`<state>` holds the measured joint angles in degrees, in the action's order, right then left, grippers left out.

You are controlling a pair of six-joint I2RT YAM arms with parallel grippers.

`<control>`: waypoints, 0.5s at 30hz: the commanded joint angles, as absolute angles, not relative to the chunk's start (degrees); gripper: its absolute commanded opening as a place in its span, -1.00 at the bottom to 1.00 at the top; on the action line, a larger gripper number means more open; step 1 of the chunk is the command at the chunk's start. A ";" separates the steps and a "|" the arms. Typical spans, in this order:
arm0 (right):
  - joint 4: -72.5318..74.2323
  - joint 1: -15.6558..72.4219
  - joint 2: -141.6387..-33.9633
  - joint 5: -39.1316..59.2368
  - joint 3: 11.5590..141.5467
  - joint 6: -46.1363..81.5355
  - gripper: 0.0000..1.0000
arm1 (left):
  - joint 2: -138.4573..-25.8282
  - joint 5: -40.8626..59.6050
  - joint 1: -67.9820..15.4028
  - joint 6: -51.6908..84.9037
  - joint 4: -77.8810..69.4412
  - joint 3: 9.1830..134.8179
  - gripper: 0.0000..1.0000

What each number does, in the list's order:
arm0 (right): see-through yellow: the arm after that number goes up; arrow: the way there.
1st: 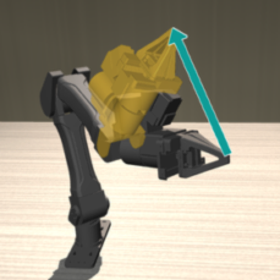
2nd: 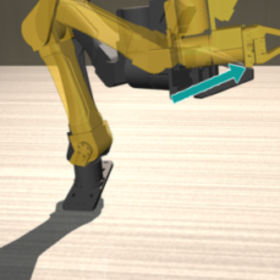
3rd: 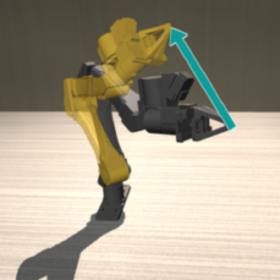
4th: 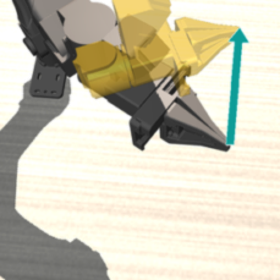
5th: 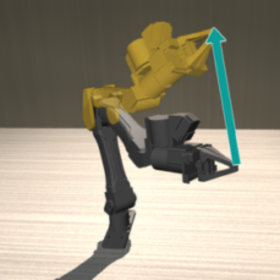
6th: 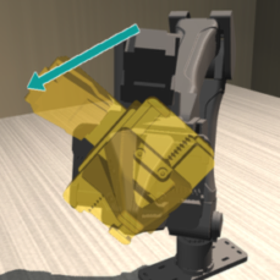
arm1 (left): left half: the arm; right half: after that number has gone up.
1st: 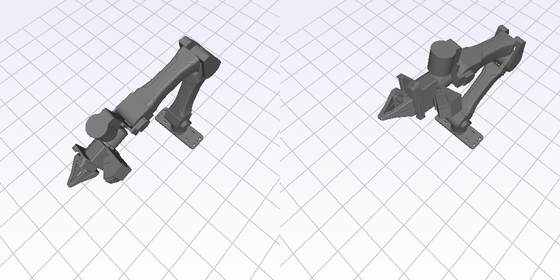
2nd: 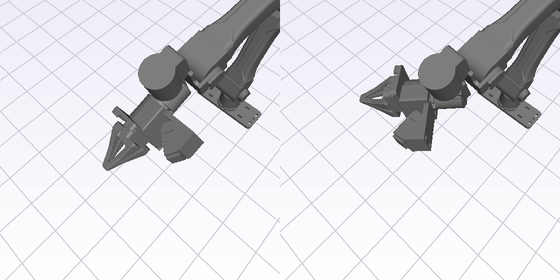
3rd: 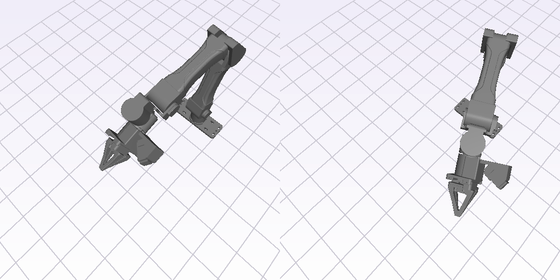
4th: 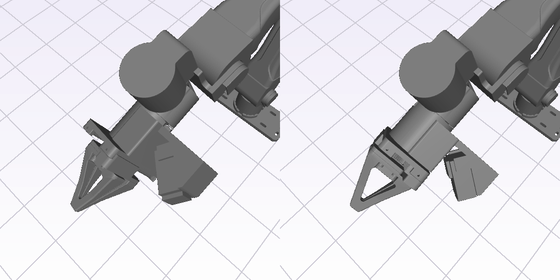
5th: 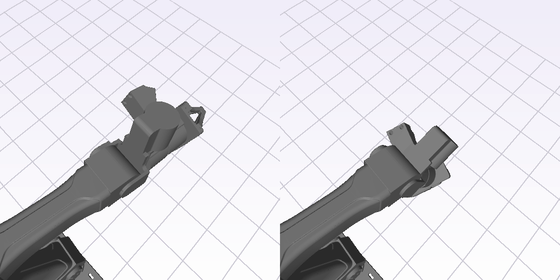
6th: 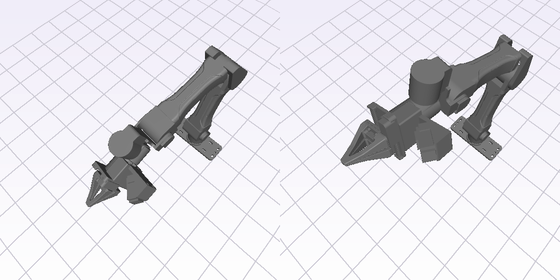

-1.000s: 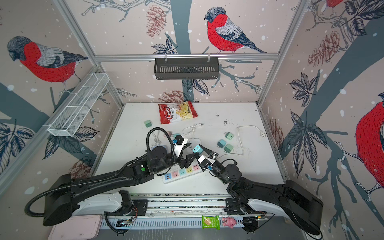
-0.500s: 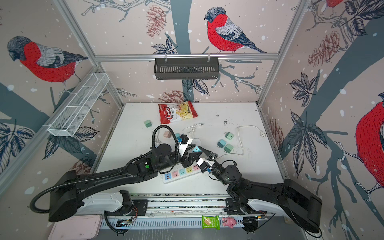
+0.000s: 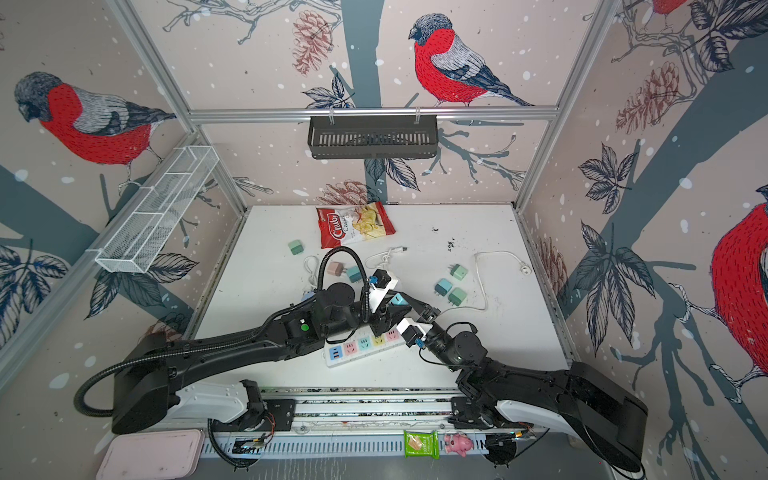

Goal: Insert the plug
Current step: 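Close the left gripper on the adapter held by the right gripper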

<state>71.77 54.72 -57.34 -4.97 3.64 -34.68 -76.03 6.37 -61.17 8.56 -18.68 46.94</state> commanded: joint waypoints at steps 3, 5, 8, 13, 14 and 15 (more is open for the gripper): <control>76.38 53.69 -56.42 -9.05 3.56 -34.19 -1.00 | -77.16 8.35 -61.35 6.90 -15.56 47.92 -0.06; 77.00 53.52 -56.34 -10.16 3.46 -33.95 -1.00 | -77.50 8.34 -61.35 6.89 -15.40 48.01 -0.09; 77.00 53.41 -55.74 -9.73 3.24 -34.10 -1.00 | -78.21 8.46 -61.35 6.70 -14.62 48.71 -0.14; 76.77 53.27 -54.96 -9.77 3.00 -34.10 -1.00 | -79.08 9.05 -61.44 6.45 -13.58 49.68 -0.35; 76.70 53.32 -54.84 -9.47 2.91 -34.10 -1.00 | -79.18 9.22 -61.46 6.31 -13.52 49.73 -0.40; 76.71 53.30 -54.71 -9.13 2.98 -34.10 -1.00 | -79.27 9.35 -61.44 6.33 -13.40 49.82 -0.45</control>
